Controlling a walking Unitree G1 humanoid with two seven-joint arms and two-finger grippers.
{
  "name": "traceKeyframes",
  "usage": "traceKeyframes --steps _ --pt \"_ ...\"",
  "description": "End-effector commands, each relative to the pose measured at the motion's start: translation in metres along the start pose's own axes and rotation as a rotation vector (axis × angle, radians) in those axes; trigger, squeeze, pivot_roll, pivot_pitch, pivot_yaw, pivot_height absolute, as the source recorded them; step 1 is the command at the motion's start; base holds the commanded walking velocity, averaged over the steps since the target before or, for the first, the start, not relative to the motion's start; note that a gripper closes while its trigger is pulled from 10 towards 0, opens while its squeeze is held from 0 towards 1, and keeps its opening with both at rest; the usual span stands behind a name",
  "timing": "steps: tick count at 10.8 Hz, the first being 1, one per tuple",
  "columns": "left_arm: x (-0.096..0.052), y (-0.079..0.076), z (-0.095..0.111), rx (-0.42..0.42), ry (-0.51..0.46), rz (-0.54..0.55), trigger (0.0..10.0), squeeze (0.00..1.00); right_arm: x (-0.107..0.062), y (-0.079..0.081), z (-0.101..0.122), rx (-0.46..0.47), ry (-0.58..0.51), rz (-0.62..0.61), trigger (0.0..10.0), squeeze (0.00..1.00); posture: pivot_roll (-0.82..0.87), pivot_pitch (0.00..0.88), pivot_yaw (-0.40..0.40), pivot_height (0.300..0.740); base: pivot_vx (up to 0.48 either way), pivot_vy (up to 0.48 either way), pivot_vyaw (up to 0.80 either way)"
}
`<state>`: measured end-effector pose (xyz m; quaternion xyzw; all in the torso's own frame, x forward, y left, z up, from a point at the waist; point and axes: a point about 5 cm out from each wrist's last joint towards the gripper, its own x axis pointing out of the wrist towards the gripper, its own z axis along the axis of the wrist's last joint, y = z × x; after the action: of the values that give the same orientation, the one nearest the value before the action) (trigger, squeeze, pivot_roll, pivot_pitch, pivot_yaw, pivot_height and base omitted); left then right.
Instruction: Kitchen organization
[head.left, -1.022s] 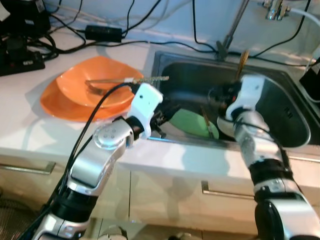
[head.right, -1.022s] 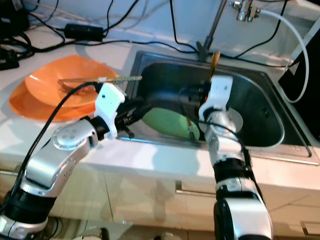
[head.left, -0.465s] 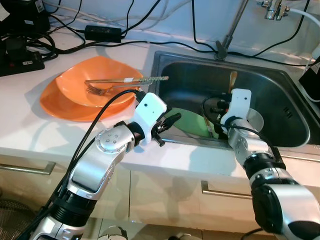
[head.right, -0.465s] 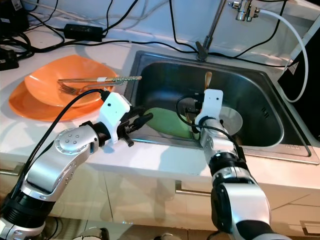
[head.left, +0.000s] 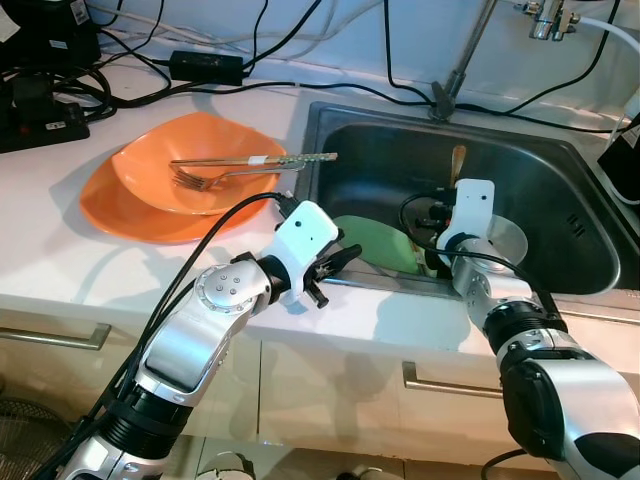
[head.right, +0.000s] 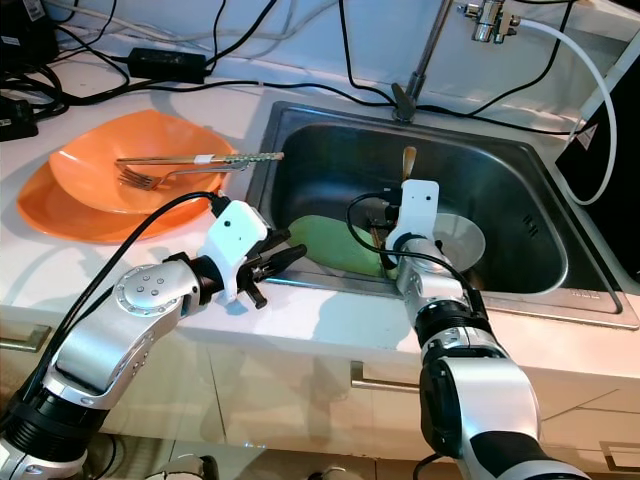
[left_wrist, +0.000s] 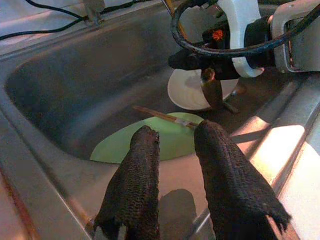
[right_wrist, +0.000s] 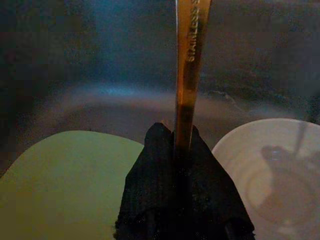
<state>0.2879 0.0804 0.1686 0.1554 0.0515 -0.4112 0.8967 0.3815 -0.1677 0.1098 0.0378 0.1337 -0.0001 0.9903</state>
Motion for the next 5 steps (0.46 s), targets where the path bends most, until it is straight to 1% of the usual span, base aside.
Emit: traceKeyframes --steps 1,2,3,5 --pt "0.0015 -0.0054 -0.0016 0.005 0.018 -0.031 10.0 0.0 0.0006 0.001 -0.0002 -0.003 0.004 0.001 10.0 0.0 0.0 0.073 -0.128 0.74 0.0 0.0 0.0" --pt "0.0012 -0.0062 -0.0018 0.005 0.021 -0.036 10.0 0.0 0.0008 0.0017 0.0002 -0.003 0.002 0.004 10.0 0.45 0.0 0.073 -0.128 0.74 0.0 0.0 0.0" --pt "0.0013 -0.0068 -0.0018 0.006 0.021 -0.038 10.0 0.0 0.001 0.0024 0.0009 -0.002 -0.002 0.006 10.0 0.84 0.0 0.074 -0.128 0.74 0.0 0.0 0.0" --pt "0.0014 -0.0076 -0.0014 0.012 0.02 -0.042 10.0 0.0 0.001 0.0029 0.001 -0.005 -0.004 0.01 10.0 0.84 0.0 0.073 -0.128 0.74 0.0 0.0 0.0"
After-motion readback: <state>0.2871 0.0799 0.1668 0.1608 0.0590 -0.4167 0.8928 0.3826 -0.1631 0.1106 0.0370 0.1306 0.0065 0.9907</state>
